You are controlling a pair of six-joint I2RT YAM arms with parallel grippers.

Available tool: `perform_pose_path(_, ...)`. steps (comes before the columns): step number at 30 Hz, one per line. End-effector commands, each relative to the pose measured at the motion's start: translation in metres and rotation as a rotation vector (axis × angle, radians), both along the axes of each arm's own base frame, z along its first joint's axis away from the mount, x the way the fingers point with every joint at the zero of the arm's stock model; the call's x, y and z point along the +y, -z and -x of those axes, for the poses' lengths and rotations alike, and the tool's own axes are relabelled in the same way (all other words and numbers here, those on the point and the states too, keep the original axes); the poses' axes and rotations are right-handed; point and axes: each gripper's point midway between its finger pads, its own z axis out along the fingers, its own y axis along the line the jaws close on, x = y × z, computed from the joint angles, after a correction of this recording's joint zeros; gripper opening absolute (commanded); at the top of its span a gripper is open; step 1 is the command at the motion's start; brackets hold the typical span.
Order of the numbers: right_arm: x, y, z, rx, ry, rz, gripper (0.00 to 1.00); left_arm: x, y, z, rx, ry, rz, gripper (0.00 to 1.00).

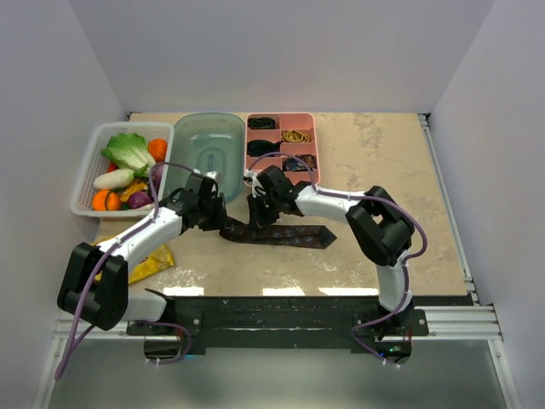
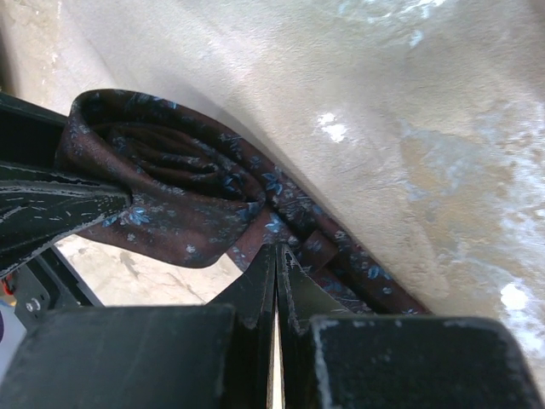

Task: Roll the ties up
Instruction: Roll the tie at the center of the board.

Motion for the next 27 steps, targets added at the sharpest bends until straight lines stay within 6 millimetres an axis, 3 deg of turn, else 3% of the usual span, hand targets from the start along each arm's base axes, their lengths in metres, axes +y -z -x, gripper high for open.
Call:
perform_pose_path(1,0.019,-0.022,0.001,-0.026,-0.027,-0.066,0.00,-0.003,-0.019,-0.013,-0.061,0.003,-0.035,0.02)
perform_pose_path(11,0.034,-0.019,0.007,-0.012,-0.048,-0.082,0.00,-0.013,-0.024,-0.017,-0.064,0.021,-0.132,0.02)
perform_pose_path(27,0.045,-0.015,0.013,0.013,-0.056,-0.102,0.00,-0.058,-0.029,-0.017,-0.071,0.107,-0.146,0.01)
